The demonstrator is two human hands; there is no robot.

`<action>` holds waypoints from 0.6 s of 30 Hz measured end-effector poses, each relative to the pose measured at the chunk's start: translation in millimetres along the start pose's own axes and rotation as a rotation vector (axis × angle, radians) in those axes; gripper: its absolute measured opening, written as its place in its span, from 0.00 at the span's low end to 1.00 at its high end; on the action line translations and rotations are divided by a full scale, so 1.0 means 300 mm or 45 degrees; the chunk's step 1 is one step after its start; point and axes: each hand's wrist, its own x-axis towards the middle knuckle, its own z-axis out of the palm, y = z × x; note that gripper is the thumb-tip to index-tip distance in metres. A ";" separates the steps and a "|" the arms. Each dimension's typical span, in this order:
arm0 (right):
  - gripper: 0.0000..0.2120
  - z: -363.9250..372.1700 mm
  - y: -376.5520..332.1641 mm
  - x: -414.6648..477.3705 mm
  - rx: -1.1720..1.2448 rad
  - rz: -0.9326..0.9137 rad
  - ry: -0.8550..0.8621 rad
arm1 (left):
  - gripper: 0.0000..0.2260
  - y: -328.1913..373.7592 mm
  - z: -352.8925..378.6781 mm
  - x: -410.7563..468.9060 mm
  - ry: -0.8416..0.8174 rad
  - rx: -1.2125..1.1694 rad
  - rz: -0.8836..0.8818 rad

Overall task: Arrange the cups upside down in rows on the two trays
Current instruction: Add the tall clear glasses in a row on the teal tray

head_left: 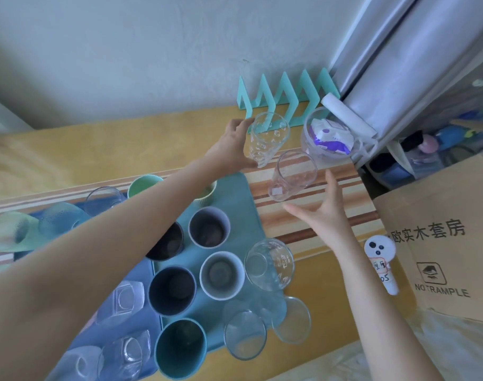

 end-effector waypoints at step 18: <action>0.45 0.071 -0.035 0.256 -0.329 -0.147 0.075 | 0.47 -0.003 0.081 0.297 -0.083 0.118 0.026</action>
